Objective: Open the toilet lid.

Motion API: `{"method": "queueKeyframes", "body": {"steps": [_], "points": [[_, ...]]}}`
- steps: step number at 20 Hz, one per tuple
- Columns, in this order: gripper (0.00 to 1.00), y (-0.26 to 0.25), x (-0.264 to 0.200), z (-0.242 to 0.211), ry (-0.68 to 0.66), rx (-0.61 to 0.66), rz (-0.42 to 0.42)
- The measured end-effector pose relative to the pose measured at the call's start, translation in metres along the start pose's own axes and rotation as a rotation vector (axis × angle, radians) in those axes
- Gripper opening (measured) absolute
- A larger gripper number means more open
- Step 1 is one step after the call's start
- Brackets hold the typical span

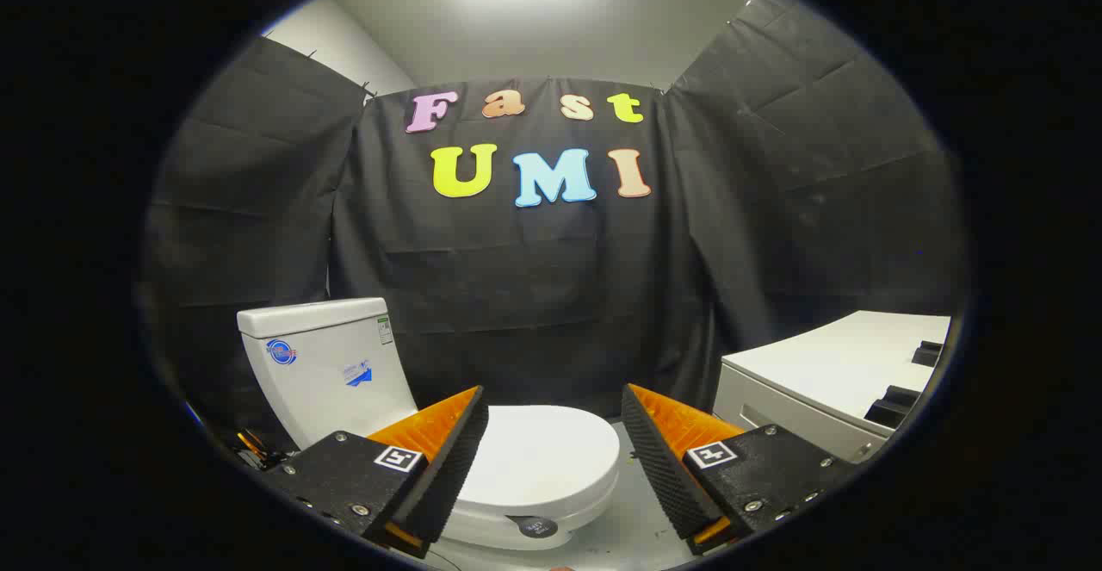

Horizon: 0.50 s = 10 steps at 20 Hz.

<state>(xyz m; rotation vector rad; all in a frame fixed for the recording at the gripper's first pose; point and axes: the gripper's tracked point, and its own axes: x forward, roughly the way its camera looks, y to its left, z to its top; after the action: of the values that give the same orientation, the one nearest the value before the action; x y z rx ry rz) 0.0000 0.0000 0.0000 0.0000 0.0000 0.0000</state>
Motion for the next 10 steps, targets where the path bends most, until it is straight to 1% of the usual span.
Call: {"method": "queueKeyframes", "body": {"steps": [10], "points": [[0.96, 0.0025, -0.0005, -0.0022, -0.002, -0.003, 0.013]]}}
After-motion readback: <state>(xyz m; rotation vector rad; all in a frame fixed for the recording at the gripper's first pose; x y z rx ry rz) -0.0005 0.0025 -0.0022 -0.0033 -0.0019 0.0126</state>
